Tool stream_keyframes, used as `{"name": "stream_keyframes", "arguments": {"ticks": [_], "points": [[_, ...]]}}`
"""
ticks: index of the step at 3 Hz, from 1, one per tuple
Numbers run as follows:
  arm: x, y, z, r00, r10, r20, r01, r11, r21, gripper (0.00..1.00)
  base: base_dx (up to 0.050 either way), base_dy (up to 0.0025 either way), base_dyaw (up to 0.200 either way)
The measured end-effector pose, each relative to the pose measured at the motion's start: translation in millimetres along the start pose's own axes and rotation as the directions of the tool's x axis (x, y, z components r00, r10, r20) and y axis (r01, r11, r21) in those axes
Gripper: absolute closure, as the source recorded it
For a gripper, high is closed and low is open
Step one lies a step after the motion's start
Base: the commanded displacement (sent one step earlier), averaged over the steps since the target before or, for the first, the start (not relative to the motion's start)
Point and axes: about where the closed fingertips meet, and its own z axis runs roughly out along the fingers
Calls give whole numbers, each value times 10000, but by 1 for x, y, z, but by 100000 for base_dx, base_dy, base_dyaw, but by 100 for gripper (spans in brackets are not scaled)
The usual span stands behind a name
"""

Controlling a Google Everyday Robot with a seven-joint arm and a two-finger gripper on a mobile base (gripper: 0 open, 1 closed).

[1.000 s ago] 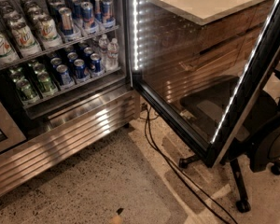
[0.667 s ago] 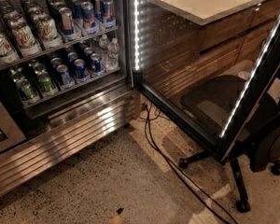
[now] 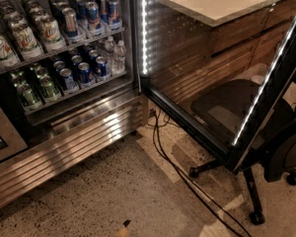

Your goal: Close right fridge door

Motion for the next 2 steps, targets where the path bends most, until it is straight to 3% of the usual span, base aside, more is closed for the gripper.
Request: {"name": "stream_keyframes", "arguments": {"ticks": [1,2], "points": [[12,-25,-6,9986,184,-502,-137,9956,931,0,0,0,0],[26,-67,-25,9936,451,-1032,-195,9716,2359,0,0,0,0]]}}
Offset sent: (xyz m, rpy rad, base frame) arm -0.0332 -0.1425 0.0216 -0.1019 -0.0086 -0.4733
